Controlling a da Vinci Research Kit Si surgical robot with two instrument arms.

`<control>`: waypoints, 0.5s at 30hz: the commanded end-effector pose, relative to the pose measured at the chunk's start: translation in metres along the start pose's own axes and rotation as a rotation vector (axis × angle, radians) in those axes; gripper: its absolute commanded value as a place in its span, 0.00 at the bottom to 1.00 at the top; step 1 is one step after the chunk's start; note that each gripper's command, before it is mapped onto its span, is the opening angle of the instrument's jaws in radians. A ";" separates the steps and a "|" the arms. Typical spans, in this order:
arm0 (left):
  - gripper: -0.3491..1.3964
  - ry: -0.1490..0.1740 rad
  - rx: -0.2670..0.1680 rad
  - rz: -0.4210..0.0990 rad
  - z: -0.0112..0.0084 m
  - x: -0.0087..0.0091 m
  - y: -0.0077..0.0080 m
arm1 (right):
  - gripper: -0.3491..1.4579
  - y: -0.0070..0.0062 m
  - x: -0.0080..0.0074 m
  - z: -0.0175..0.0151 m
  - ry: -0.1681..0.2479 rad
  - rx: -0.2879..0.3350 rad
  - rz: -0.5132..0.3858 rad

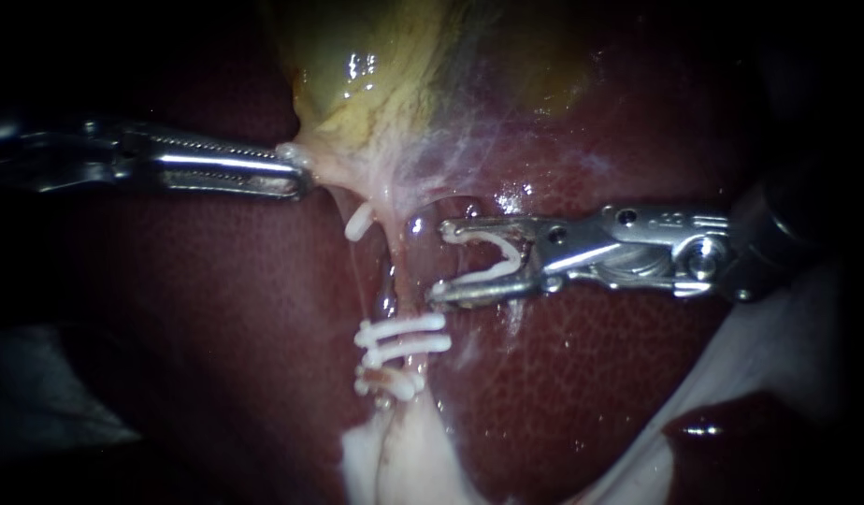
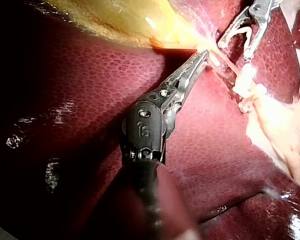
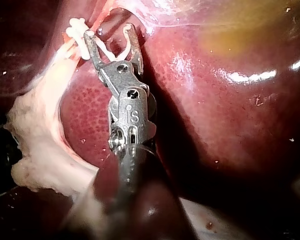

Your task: Clipping third clip right tube

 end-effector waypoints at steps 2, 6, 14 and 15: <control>0.00 0.000 0.001 0.000 -0.0001 0.0001 0.0000 | 0.47 0.0004 -0.0001 0.0007 0.023 0.018 0.022; 0.00 0.000 0.001 0.000 -0.0001 0.0001 0.0000 | 0.47 0.0008 0.0002 0.0021 0.065 0.071 0.075; 0.00 0.000 0.001 0.000 -0.0001 0.0001 0.0001 | 0.46 0.0004 0.0010 0.0042 0.107 0.154 0.117; 0.00 0.000 0.001 0.000 -0.0001 0.0001 0.0001 | 0.46 0.0003 0.0011 0.0045 0.117 0.163 0.121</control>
